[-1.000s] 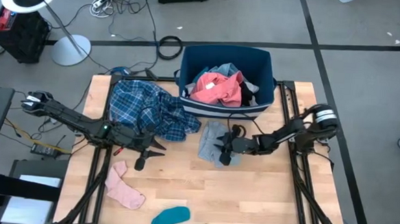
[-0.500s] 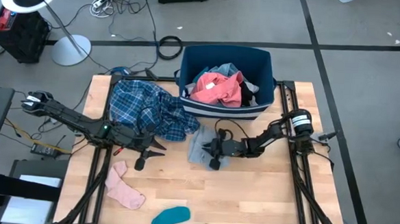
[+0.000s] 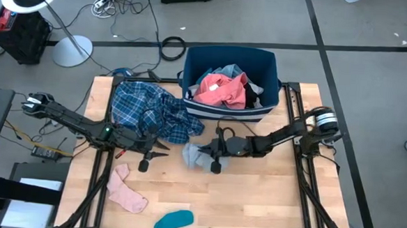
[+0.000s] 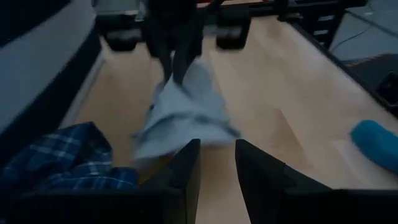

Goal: Sort clothes
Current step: Put the gray underwear into the blue bin

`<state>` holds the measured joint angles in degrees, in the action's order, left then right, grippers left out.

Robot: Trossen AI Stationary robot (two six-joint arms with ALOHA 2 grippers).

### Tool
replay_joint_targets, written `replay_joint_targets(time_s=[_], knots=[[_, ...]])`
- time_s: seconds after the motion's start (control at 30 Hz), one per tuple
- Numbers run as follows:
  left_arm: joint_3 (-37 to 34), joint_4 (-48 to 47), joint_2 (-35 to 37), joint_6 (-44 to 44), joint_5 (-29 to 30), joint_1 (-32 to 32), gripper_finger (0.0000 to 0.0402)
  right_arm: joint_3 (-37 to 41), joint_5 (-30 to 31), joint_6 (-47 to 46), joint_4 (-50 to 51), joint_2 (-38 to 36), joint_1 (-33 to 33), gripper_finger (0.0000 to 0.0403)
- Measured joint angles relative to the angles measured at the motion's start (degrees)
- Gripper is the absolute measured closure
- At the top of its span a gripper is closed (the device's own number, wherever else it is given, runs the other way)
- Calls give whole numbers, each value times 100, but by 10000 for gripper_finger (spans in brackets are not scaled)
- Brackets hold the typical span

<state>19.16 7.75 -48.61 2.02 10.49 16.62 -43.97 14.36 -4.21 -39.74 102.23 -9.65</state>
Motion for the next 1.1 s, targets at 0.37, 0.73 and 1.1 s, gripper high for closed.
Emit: replay_joint_targets(time_s=[0.37,0.73,1.1], knots=[[2,-17,1,-32,286,-1,296,-1345,764,909,2981,-1723,-47,401],[2,-17,1,-30,288,0,296,-3032,1637,2522,3877,-2097,429,402],[2,-40,1,-30,288,0,296,-3781,1062,2488,4459,-2120,1924,403]])
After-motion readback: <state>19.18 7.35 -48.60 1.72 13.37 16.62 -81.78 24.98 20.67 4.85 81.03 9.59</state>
